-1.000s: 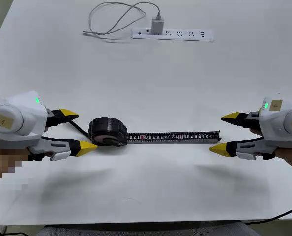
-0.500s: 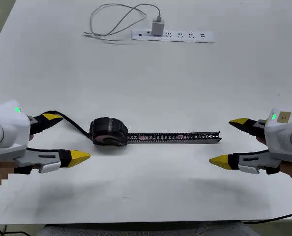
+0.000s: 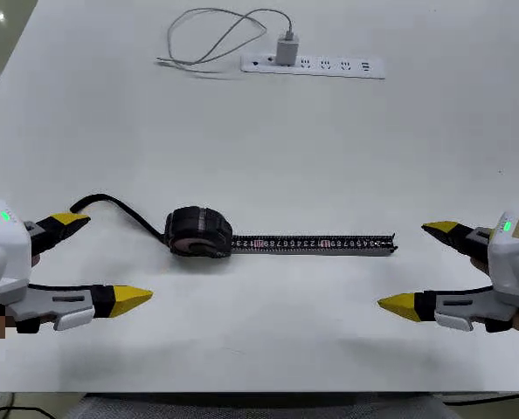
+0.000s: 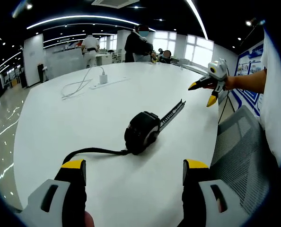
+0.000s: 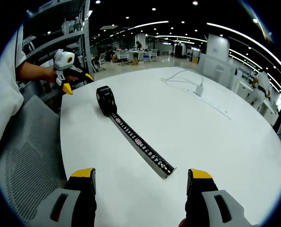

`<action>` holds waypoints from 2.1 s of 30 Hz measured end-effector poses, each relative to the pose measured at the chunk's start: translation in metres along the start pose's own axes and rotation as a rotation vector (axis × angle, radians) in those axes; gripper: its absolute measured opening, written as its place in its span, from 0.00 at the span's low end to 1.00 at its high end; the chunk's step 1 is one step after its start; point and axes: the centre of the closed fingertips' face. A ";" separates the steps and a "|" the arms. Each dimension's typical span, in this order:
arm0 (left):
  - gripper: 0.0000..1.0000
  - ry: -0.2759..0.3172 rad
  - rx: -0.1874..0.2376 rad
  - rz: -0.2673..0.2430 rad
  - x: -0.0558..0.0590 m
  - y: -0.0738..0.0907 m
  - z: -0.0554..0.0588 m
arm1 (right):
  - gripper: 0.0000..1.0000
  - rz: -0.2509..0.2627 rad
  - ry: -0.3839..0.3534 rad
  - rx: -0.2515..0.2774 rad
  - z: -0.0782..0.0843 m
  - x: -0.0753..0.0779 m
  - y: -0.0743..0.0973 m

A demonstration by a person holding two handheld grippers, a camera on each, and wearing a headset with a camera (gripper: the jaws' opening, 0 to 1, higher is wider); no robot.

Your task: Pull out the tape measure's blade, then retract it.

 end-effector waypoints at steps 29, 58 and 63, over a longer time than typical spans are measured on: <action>0.91 0.095 0.018 -0.031 0.024 0.020 0.031 | 0.90 0.033 -0.080 0.039 0.028 -0.020 0.017; 0.93 0.131 0.039 -0.039 0.040 0.025 0.040 | 0.97 0.029 -0.129 0.051 0.042 -0.037 0.022; 0.93 0.135 0.034 -0.034 0.042 0.025 0.043 | 0.97 0.028 -0.131 0.049 0.043 -0.038 0.022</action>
Point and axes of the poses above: the centre of the closed fingertips' face, and the gripper's own axes: y roughly backward along the fingers, x roughly to its right, z roughly out of its underside, and after that the axes turned 6 degrees about -y, right-handed
